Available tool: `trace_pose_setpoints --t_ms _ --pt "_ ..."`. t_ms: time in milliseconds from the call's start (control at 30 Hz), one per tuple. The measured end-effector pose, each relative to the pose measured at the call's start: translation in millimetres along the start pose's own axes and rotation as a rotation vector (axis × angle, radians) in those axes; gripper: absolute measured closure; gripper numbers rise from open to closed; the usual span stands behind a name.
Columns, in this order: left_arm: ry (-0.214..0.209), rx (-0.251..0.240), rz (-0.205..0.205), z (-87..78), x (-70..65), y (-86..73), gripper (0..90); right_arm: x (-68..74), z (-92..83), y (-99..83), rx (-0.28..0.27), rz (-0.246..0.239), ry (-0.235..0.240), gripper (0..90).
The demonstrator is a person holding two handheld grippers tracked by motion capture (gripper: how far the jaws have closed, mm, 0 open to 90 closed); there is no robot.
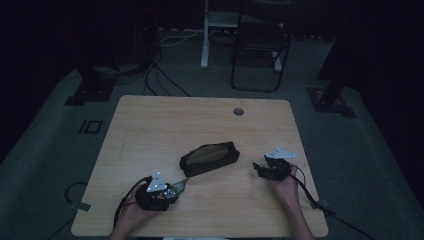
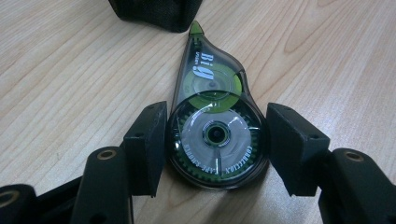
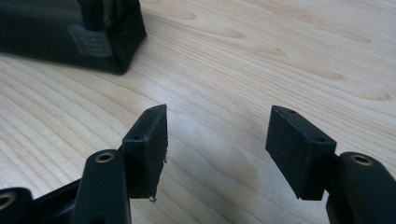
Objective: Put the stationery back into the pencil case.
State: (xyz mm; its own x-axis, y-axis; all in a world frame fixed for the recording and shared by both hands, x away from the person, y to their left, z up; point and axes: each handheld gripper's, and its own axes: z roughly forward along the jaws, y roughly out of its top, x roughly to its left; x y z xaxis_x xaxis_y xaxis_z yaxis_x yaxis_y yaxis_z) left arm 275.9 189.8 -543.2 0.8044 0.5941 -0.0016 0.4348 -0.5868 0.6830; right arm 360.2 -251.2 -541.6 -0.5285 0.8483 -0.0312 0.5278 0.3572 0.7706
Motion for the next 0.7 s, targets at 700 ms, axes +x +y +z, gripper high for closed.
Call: trace_pose_setpoints --t_ms 700 --pt "-0.022 -0.050 0.040 -18.3 -3.7 10.5 41.8 -9.2 2.4 -5.1 0.012 0.029 -0.003 38.5"
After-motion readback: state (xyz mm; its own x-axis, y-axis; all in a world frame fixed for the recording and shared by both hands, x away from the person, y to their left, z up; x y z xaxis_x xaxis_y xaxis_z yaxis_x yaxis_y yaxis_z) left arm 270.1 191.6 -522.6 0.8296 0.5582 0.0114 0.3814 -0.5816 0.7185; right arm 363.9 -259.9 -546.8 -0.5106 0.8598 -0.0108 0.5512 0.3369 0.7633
